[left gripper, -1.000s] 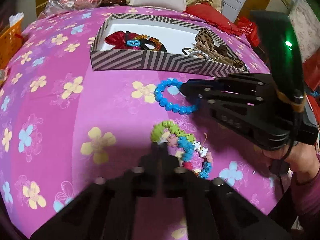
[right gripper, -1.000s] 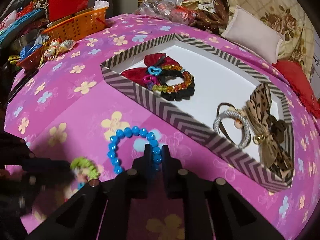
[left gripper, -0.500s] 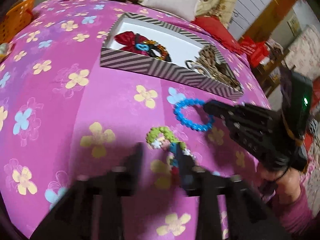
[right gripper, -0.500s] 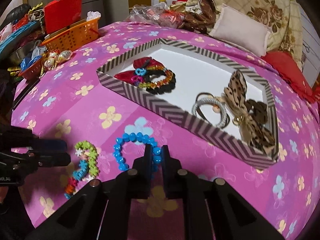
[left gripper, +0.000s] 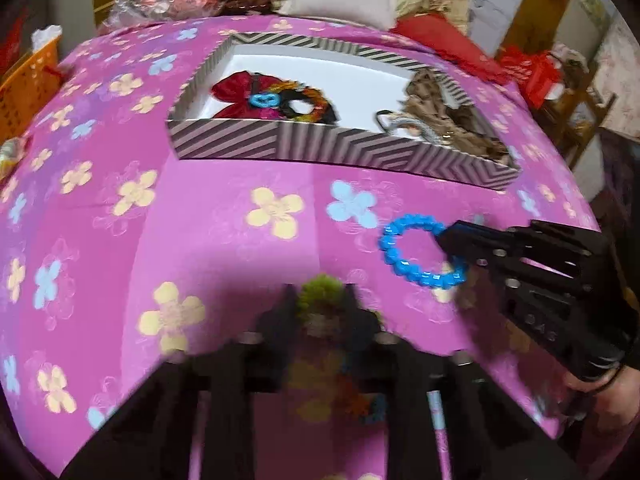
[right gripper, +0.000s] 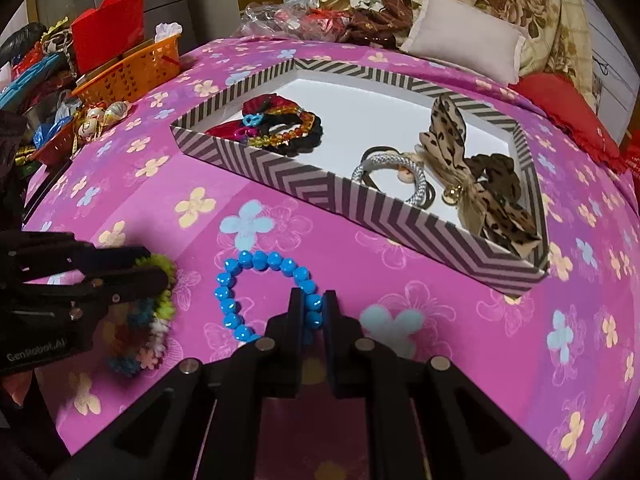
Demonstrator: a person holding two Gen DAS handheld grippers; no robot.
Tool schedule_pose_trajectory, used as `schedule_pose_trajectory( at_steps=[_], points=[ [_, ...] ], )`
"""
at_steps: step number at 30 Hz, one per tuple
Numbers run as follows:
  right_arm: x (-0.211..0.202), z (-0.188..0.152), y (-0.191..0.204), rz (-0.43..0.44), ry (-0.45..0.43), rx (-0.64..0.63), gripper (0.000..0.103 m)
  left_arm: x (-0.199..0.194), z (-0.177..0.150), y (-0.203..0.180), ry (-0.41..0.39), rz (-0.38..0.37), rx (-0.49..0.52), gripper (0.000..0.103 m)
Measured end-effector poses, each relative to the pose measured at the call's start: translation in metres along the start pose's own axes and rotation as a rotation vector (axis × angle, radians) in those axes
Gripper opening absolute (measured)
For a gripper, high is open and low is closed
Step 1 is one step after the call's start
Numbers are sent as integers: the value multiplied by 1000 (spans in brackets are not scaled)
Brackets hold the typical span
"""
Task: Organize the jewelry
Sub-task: 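Grasp the green flower bracelet with the left tool while the right tool grasps the blue beaded bracelet, then carry the green bracelet with the left tool while the right tool carries the blue bracelet to the tray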
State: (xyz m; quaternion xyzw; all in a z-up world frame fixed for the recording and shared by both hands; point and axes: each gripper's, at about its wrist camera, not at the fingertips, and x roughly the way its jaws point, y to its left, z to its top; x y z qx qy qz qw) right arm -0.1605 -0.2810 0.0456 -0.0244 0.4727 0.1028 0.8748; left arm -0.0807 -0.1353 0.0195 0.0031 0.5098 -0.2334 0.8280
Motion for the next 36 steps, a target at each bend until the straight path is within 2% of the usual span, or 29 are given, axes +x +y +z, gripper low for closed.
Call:
schedule_pose_trajectory(
  at_steps=[7,14,21,36],
  points=[
    [-4,-1,7,-3,-24,-14,9,-11,-9,7,-7,-55,-31,0],
    [-28,6,7,4,-92,-6,9,-41,-6,15,-81,-94,-63,0],
    [-45,13,5,40,-124,18,9,-61,-2,13,-127,-99,-68,0],
    [-81,33,13,26,-195,-17,9,-91,26,3,-206,-72,-37,0]
  ],
)
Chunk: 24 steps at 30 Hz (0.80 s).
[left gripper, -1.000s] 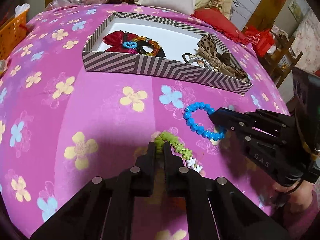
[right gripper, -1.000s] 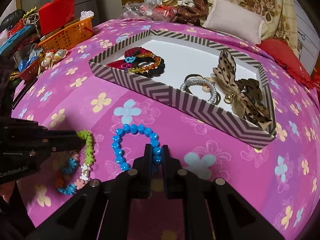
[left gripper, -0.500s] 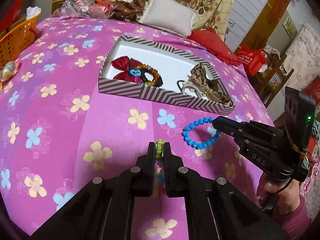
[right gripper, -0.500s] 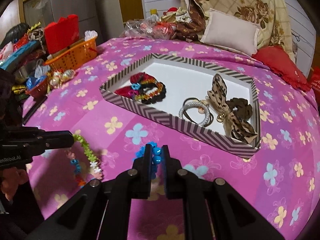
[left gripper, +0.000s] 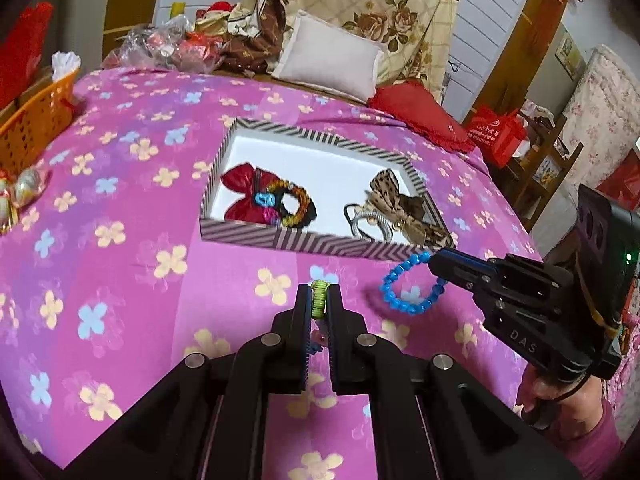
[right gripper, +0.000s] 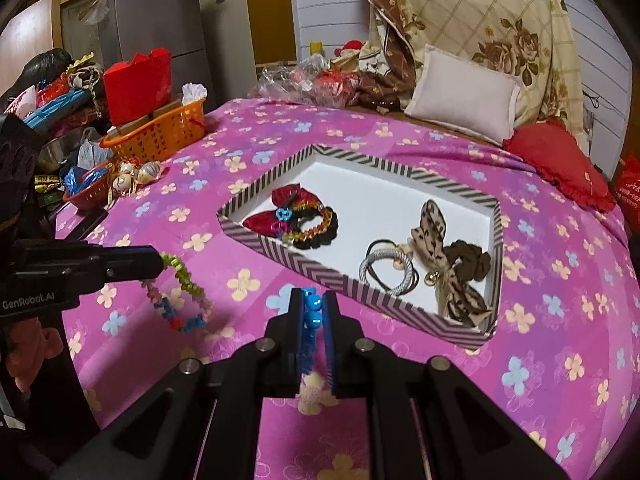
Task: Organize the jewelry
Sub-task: 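Carry the green bracelet with the left tool while the right tool carries the blue bracelet to the tray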
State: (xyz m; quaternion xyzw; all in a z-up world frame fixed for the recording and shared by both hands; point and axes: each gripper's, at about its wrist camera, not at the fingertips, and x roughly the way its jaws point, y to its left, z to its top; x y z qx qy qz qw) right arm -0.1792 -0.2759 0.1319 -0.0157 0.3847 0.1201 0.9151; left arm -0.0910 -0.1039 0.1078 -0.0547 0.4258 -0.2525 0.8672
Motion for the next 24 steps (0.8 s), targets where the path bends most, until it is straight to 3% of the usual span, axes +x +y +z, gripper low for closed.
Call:
schedule_pose_trajectory(
  at_steps=[24],
  points=[
    [-3,44,-8,-37,-34,-22,9,17,64,-22,-55,82,74,0]
  ],
)
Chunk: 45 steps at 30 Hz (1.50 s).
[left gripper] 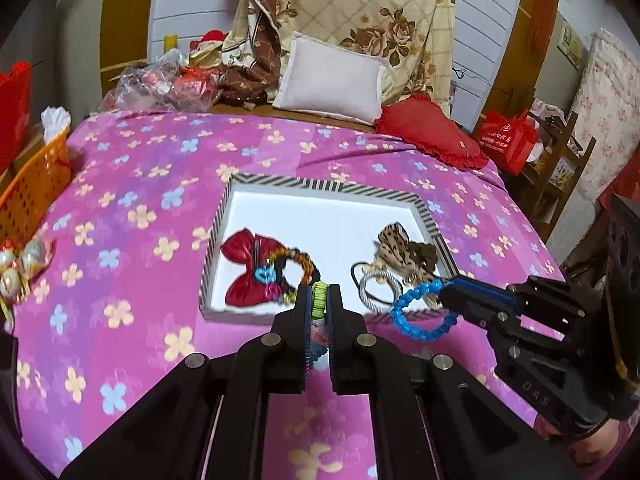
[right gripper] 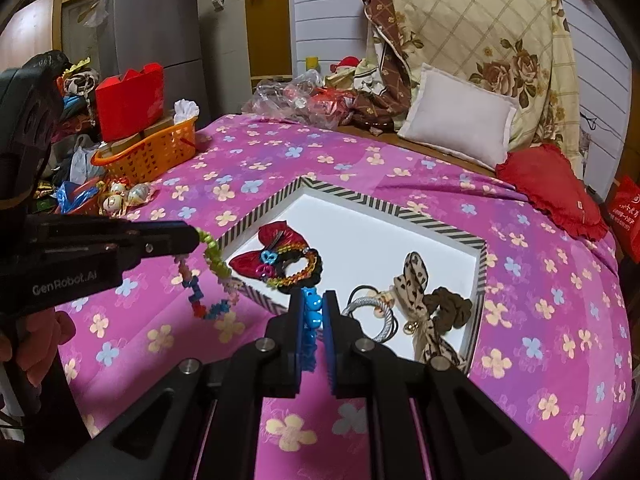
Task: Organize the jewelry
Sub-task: 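Carry the green bracelet with the left tool while the right tool carries the blue bracelet to the tray, then lower both bracelets into the tray and open both tools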
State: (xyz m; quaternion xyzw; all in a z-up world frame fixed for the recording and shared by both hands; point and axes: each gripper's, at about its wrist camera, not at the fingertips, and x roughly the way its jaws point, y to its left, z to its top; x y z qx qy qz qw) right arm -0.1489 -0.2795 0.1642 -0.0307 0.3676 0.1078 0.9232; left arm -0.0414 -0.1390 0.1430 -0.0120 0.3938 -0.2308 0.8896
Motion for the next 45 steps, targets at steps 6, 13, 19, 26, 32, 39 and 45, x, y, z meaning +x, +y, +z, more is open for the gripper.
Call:
schedule_pose_trajectory(
  at_steps=[6,13,19,26,32,39,45],
  points=[
    [9,6,-8,-9,8,5,9,10,16,-7,-5,11,24,0],
    [20,14,-23,-18,17,26,9,26,32,-17,-1,5,38,0],
    [35,20,-34,-18,28,46,9,46,43,-25,11,-7,37,0],
    [58,17,-45,-4,58,84,8,73,45,-29,43,-11,33,0],
    [74,11,-50,15,83,108,8,94,39,-25,80,-7,24,0],
    [97,2,-65,3,123,156,9,114,31,-12,115,29,8,0],
    [119,-15,-83,-22,182,206,9,135,18,4,156,87,-3,0]
  ],
)
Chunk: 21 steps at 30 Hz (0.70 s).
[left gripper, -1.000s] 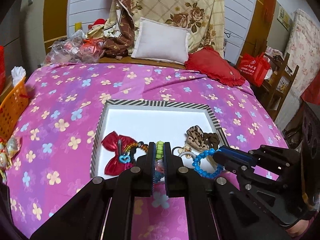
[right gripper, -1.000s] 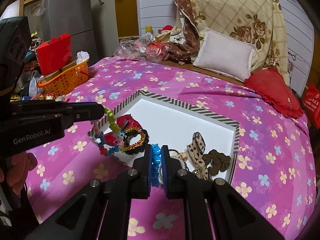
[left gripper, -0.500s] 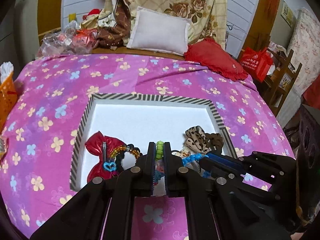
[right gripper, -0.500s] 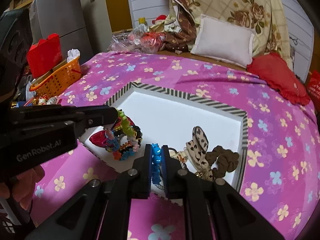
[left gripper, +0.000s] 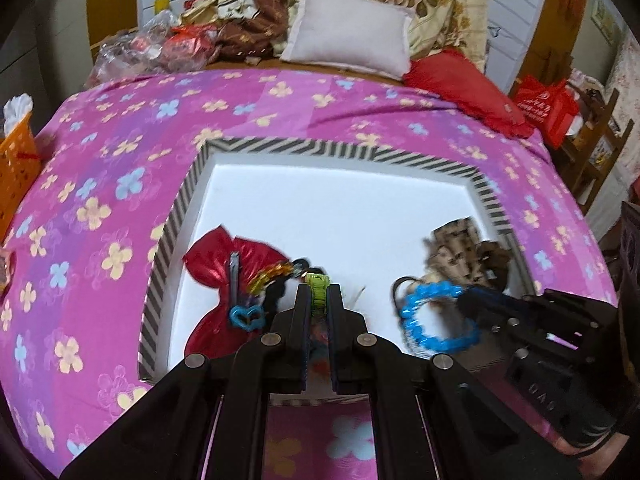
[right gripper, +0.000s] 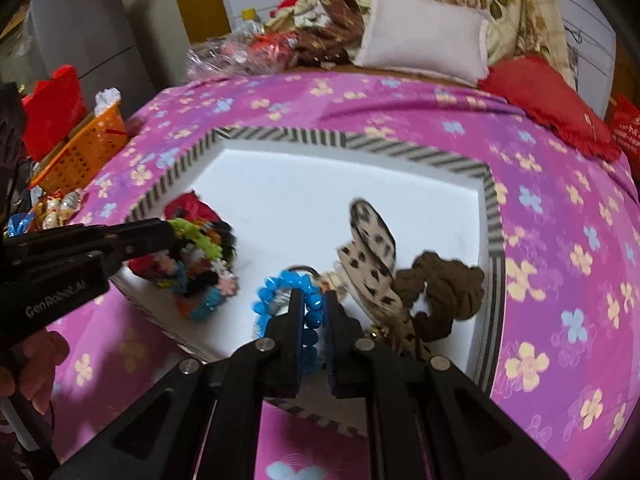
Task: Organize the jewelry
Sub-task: 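Lower both bracelets into the tray and open both tools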
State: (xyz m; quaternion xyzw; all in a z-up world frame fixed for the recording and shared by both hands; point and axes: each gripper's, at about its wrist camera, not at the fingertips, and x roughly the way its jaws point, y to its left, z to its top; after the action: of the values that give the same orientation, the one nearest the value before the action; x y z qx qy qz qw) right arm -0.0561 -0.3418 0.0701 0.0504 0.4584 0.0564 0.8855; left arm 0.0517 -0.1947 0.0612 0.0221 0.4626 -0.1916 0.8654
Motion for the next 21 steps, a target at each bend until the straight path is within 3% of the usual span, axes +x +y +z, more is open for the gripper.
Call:
schedule_pose_trajectory(
  at_steps=[10,15,17,21],
  points=[
    [13,-11,2,-23,23,-14,9,13,-14,6,9,39,-16,0],
    [4,-12,3,-23,11,0,31,12,-18,7,-4,54,-2,3],
    [-2,-13,4,-17,-2,7,35,11,-20,7,-6,59,0,14],
    [-11,-15,6,-16,-24,10,42,3,-25,5,-20,95,16,15]
  ],
)
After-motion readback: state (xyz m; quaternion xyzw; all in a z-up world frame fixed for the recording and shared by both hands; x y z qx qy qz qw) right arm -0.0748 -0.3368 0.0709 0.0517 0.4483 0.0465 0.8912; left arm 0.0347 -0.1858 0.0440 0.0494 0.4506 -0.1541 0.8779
